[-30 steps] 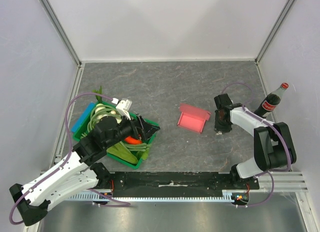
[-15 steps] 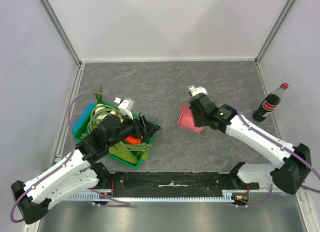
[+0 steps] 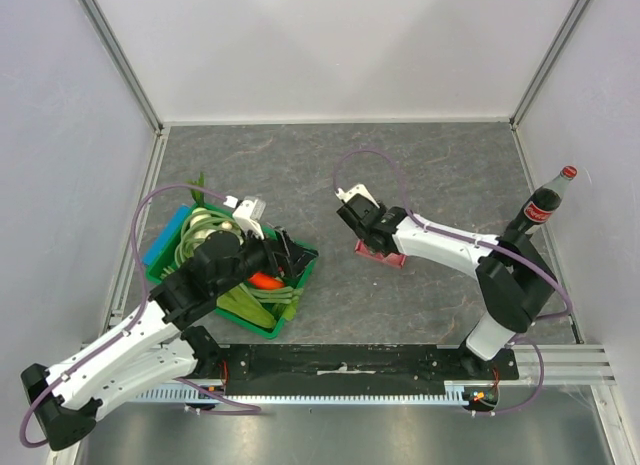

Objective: Fold the paper box

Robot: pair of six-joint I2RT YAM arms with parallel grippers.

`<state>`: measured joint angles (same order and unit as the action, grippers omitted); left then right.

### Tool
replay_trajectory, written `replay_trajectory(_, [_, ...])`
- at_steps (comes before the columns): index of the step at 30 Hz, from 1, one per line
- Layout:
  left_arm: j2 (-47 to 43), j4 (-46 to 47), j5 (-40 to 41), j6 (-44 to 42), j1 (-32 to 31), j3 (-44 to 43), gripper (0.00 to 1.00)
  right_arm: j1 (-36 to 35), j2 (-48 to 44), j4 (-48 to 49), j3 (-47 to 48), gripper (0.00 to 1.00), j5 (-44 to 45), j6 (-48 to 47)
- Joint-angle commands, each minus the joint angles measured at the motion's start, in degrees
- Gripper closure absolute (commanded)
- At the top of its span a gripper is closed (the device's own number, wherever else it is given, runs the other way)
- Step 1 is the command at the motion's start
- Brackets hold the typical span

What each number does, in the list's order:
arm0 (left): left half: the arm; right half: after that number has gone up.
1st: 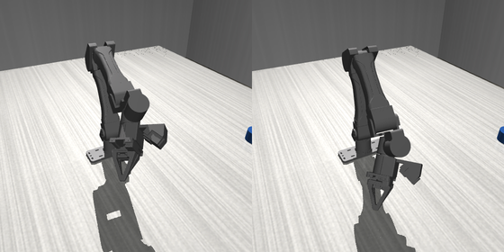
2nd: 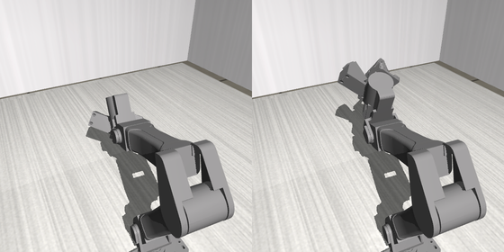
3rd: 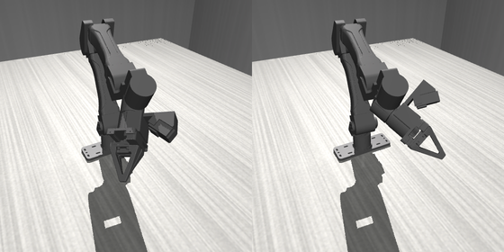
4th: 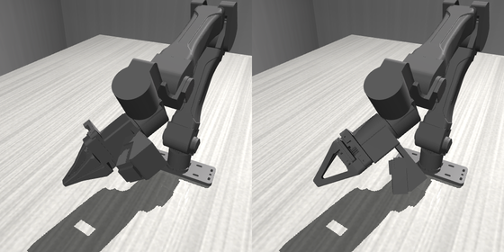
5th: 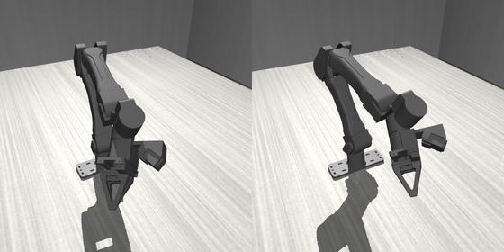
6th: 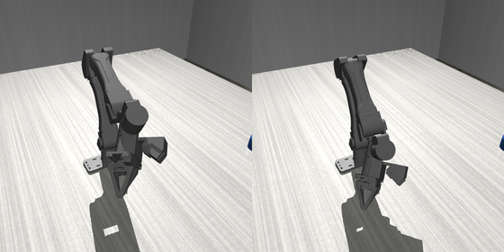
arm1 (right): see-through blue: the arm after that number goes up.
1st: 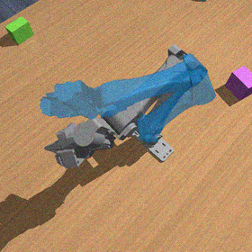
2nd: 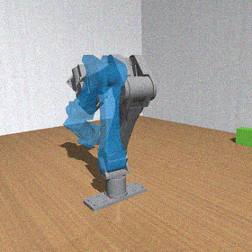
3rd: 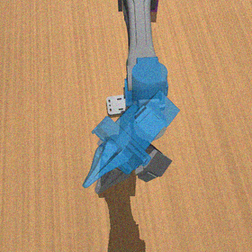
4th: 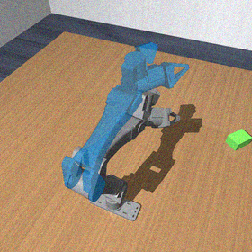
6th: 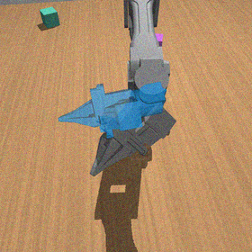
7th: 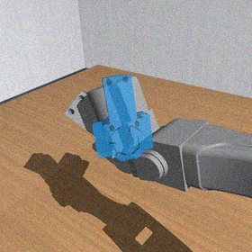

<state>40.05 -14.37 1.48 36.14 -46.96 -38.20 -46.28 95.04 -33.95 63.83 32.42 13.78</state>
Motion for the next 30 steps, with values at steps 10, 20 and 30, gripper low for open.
replay_trajectory(10, [25.93, 17.84, -7.05, 0.61, 8.11, -4.95, 0.09, 12.42, -24.97, 5.21, -14.75, 0.19, -12.52, 12.04])
replay_trajectory(20, [51.51, 36.96, -29.06, -22.14, 11.71, -15.75, 0.11, 28.17, -29.58, 13.38, -21.12, 0.44, -31.97, 5.3])
replay_trajectory(30, [62.6, 32.92, -31.52, -38.15, 11.72, -24.2, 0.17, 28.79, -22.01, 18.39, -19.45, 0.54, -30.4, 4.24])
